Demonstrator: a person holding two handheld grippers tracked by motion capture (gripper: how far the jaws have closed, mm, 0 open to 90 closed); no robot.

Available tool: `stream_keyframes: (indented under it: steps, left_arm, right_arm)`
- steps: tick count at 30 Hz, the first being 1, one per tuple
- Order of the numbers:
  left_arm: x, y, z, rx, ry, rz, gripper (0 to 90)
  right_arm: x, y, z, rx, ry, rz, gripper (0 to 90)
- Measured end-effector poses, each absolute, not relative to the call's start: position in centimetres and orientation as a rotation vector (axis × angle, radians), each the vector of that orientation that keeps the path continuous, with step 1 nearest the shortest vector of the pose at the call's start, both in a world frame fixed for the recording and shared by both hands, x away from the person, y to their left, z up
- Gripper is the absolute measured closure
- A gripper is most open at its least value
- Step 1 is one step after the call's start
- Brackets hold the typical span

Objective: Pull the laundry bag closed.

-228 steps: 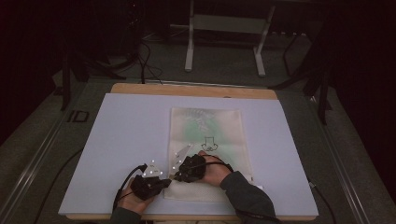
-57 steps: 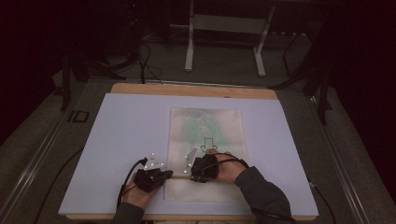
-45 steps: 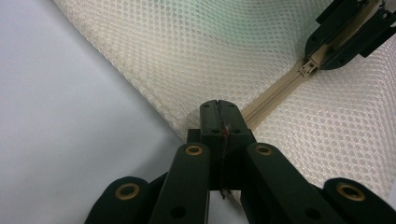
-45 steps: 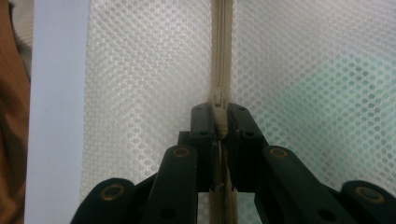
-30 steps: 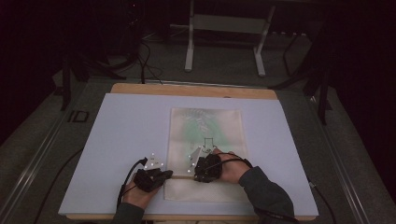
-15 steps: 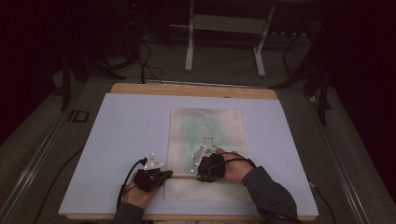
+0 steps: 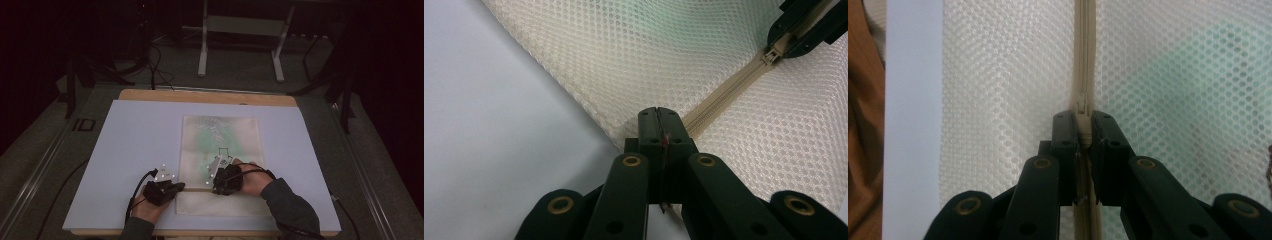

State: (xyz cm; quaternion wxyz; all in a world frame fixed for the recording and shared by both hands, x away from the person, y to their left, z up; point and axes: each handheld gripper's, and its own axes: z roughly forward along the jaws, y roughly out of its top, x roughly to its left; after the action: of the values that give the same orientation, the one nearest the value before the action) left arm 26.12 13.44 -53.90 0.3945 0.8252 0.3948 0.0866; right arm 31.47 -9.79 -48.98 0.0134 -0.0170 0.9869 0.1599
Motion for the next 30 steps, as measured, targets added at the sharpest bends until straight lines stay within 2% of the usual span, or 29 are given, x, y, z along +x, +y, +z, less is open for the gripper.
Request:
stream_keyframes:
  steps: [30]
  left_arm:
    - [26.1, 13.5, -53.9, 2.087, 1.007, 0.215, 89.5]
  right_arm:
    - [31.6, -11.6, -48.7, -0.017, 3.079, 0.489, 82.2]
